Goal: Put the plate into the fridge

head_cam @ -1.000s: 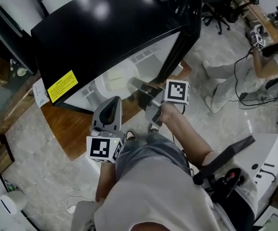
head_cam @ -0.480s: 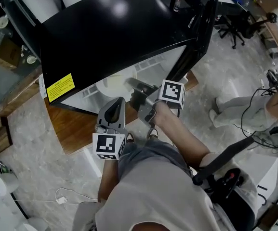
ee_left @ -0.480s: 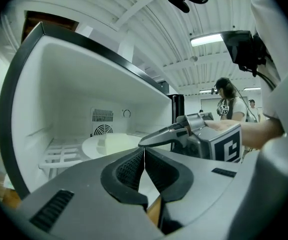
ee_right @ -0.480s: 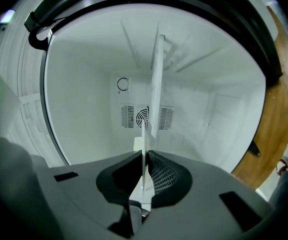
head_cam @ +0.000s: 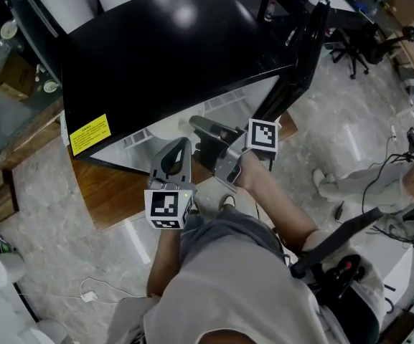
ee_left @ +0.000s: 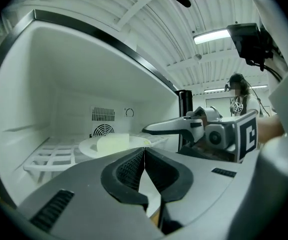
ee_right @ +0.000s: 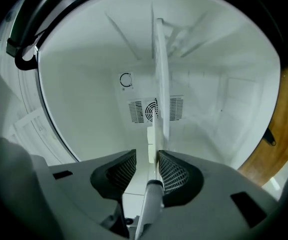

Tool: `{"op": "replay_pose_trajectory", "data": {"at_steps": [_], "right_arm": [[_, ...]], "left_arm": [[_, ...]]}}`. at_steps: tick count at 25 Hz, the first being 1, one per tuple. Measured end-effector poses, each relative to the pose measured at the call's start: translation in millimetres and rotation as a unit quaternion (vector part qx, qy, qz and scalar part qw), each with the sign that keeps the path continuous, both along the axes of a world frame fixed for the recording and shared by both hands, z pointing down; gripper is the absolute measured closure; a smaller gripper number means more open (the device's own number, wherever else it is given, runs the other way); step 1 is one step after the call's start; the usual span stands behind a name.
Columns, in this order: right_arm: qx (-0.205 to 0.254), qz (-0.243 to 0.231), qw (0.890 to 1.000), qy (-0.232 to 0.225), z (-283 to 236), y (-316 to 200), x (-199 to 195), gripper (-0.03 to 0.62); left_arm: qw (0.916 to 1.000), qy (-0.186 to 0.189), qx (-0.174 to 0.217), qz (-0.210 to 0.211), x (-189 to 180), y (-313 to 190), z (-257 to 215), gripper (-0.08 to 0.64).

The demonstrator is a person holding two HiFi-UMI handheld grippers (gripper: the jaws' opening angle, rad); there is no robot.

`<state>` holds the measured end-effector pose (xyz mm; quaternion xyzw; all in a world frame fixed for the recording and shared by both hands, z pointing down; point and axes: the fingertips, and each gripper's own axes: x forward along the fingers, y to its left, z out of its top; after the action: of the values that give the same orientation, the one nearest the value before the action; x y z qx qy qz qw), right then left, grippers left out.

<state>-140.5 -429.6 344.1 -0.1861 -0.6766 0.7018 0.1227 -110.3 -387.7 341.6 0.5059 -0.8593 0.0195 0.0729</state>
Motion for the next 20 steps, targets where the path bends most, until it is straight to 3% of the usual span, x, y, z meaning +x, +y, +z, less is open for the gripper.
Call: {"op": "replay_pose_trajectory", "data": {"at_steps": [4, 7, 9, 11, 12, 13, 14, 15, 16, 17, 18, 20], "right_arm": [[0.001, -0.033, 0.999, -0.029, 0, 5, 7, 0.466], [0.038, -0.060, 0.996, -0.059, -9, 11, 10, 0.467], [0.099, -0.066, 0.989, -0.086, -18, 13, 15, 0.523], [0.206, -0.050, 0.972, -0.103, -20, 11, 19, 0.553], [0.287, -0.037, 0.951, -0.108, -17, 8, 19, 0.559], [0.385, -0.025, 0.916, -0.114, -14, 6, 18, 0.561], [0.489, -0.016, 0.864, -0.120, -13, 5, 15, 0.561], [0.583, -0.009, 0.803, -0.122, -11, 4, 11, 0.561], [0.652, -0.005, 0.748, -0.123, -10, 5, 8, 0.561], [0.691, -0.002, 0.712, -0.123, -9, 6, 4, 0.561], [0.705, 0.001, 0.698, -0.123, -8, 8, 1, 0.561], [0.699, 0.016, 0.705, -0.123, -10, 8, -4, 0.561]], "left_arm": [[0.9999, 0.001, 0.004, -0.011, -13, -4, 1, 0.540], [0.9998, -0.004, 0.007, -0.017, -21, -5, 0, 0.540], [0.9998, -0.005, 0.009, -0.018, -25, -6, -1, 0.540], [0.9998, -0.005, 0.009, -0.019, -28, -6, -1, 0.540], [0.9997, -0.005, 0.010, -0.020, -30, -6, -1, 0.540], [0.9997, -0.005, 0.010, -0.022, -32, -5, -2, 0.540], [0.9997, -0.004, 0.011, -0.024, -33, -4, -3, 0.540], [0.9996, -0.003, 0.012, -0.025, -35, -4, -3, 0.540], [0.9996, -0.002, 0.013, -0.026, -36, -4, -4, 0.540], [0.9996, -0.001, 0.013, -0.026, -37, -4, -4, 0.540], [0.9996, 0.000, 0.013, -0.026, -38, -4, -5, 0.540], [0.9996, 0.000, 0.012, -0.026, -40, -4, -5, 0.540]]}}
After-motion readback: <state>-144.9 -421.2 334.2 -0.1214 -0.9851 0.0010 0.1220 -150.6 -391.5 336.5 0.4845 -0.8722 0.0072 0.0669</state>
